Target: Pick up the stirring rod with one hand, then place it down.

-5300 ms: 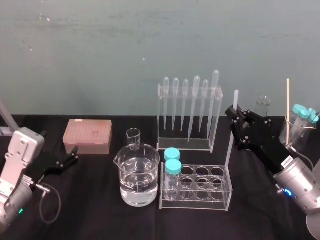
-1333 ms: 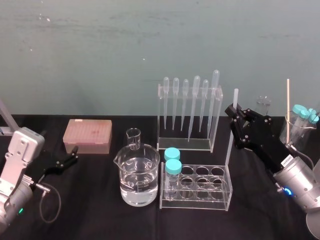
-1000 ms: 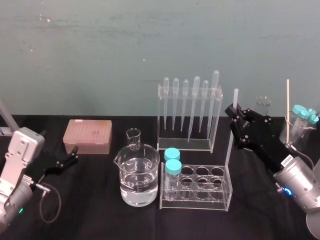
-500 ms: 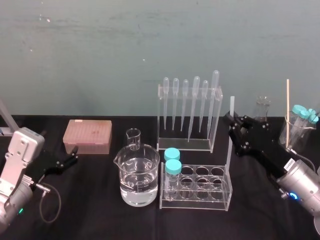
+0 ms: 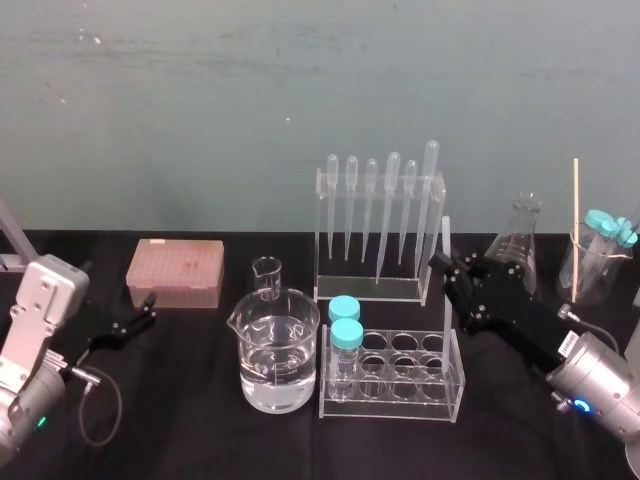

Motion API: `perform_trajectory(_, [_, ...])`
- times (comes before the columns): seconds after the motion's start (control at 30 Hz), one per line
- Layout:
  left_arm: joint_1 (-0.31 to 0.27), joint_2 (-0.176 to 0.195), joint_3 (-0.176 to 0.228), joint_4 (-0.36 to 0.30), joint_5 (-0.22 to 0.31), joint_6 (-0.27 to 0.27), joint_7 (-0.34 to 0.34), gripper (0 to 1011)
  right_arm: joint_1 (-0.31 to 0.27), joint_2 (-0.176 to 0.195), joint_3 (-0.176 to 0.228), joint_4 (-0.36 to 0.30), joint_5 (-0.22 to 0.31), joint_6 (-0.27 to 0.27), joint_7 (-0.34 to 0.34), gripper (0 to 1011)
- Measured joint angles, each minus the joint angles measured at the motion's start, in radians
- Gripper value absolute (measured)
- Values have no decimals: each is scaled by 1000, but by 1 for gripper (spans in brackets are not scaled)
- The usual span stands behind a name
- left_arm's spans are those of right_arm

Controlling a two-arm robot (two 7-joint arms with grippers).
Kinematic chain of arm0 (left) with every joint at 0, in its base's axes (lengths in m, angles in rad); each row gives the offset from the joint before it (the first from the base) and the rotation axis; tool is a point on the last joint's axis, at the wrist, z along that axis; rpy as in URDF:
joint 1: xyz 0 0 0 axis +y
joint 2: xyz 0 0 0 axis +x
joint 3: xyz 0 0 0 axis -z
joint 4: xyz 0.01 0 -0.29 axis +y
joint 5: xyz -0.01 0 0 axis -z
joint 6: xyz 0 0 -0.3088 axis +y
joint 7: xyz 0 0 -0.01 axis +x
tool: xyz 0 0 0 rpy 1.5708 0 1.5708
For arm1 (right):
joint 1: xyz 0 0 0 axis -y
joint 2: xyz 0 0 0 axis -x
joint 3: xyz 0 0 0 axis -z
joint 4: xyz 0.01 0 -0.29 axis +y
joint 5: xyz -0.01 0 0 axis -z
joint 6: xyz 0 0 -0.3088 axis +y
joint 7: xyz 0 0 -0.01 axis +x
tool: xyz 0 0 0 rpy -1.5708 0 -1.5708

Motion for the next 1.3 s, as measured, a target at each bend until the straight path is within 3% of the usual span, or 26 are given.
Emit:
perform_trajectory(0.67, [0, 0, 0, 0, 0, 0, 0, 1000, 83, -54, -37, 167, -51, 28, 93, 69])
perform_trajectory(1.03, [0, 0, 0, 0, 0, 0, 0, 1000, 95, -56, -55, 192, -75, 70, 87, 69])
perform_trajectory(1.3, [0, 0, 0, 0, 0, 0, 0, 1000, 95, -55, -55, 192, -76, 71, 85, 69])
